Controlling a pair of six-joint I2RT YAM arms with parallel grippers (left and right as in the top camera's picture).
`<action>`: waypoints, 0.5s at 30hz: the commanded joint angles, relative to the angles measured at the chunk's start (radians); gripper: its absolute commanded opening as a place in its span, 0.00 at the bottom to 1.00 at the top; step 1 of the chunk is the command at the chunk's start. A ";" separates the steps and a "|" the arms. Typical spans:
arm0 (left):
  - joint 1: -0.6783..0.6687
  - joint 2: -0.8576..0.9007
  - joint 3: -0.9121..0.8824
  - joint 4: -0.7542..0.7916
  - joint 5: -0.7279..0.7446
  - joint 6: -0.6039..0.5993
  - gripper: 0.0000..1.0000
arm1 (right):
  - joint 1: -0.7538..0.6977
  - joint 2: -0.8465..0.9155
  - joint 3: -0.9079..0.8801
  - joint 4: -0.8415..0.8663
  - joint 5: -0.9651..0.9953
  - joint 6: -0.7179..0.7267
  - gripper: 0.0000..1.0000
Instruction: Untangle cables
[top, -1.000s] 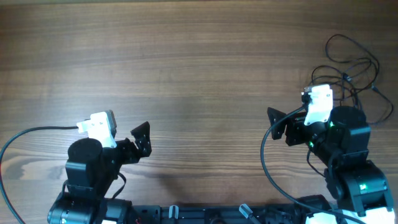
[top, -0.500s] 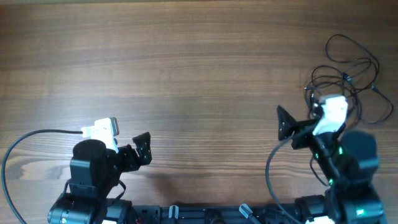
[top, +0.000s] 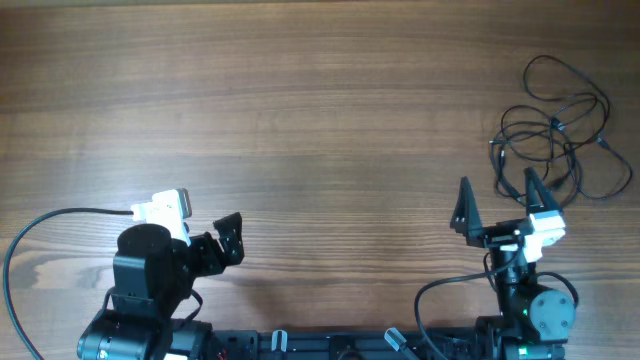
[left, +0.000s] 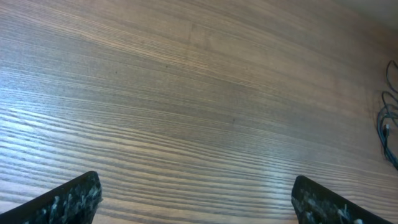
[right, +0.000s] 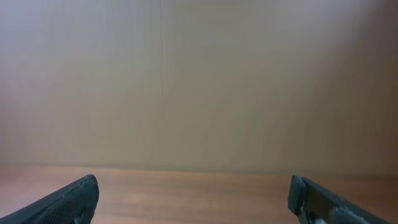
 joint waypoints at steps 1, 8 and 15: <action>-0.002 -0.005 -0.006 0.002 0.009 0.009 1.00 | -0.006 -0.017 -0.016 -0.036 -0.024 -0.103 1.00; -0.002 -0.005 -0.006 0.002 0.009 0.009 1.00 | -0.006 -0.016 -0.016 -0.247 -0.039 -0.122 1.00; -0.002 -0.005 -0.006 0.002 0.009 0.009 1.00 | -0.006 -0.015 -0.016 -0.247 -0.039 -0.122 1.00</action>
